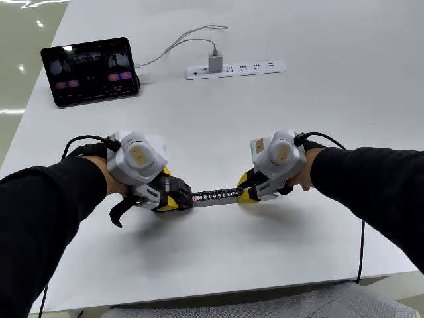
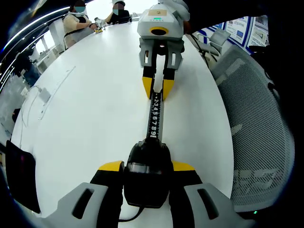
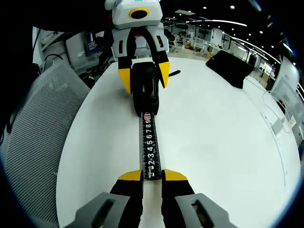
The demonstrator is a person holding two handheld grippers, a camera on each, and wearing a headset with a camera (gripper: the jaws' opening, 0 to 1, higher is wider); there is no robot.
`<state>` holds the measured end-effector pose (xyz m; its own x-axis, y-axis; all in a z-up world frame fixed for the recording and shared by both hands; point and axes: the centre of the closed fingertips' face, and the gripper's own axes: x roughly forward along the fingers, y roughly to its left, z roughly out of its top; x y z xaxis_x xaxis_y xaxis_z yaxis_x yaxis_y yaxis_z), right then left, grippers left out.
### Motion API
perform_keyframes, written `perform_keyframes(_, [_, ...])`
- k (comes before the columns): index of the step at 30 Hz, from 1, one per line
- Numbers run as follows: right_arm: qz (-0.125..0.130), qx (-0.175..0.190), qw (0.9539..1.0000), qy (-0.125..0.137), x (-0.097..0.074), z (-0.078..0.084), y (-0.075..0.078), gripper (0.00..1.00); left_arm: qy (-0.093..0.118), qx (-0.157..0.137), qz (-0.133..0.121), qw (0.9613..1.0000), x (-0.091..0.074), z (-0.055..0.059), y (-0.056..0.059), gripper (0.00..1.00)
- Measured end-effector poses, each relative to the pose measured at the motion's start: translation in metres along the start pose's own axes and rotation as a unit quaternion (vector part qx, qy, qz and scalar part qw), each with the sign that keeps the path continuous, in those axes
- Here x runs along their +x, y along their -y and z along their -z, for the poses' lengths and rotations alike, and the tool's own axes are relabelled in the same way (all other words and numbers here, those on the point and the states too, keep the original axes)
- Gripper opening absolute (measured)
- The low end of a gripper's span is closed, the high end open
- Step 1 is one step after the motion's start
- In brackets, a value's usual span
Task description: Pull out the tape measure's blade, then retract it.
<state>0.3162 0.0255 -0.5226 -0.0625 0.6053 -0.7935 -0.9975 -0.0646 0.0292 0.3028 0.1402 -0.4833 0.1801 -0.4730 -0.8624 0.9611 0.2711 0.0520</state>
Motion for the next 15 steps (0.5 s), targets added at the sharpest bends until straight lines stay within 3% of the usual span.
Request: perform_keyframes(15, [0.004,0.003,1.0000,-0.004,-0.008,0.011,0.000,0.11,0.000,0.000,0.000,1.0000,0.000,0.000,0.000,0.31])
